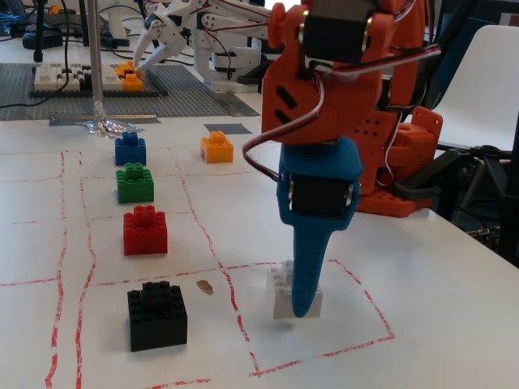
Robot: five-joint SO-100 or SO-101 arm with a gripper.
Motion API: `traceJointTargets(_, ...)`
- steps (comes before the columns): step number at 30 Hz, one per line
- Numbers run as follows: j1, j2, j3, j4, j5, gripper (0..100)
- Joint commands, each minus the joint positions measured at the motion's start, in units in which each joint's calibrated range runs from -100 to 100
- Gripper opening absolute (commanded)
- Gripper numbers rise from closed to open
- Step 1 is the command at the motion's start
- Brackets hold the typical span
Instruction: Grab the block and put it in the grey marker
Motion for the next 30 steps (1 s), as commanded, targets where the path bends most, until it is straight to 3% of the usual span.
traceJointTargets(1, -1.18, -2.40, -6.23, -1.18, -0.83, 27)
traceJointTargets(6, -0.74, -1.45, -6.23, -2.00, -0.68, 23)
traceJointTargets(13, 0.14, -1.97, -5.33, -4.28, 0.34, 0)
traceJointTargets(17, 0.32, -4.47, -5.14, -2.81, -0.44, 0)
traceJointTargets(21, 0.23, -9.12, -7.95, 4.70, -1.56, 0)
traceJointTargets(25, 1.82, -13.17, -14.12, 18.65, -4.30, 0)
traceJointTargets(30, 9.93, -20.67, -11.67, 28.61, -4.93, 0)
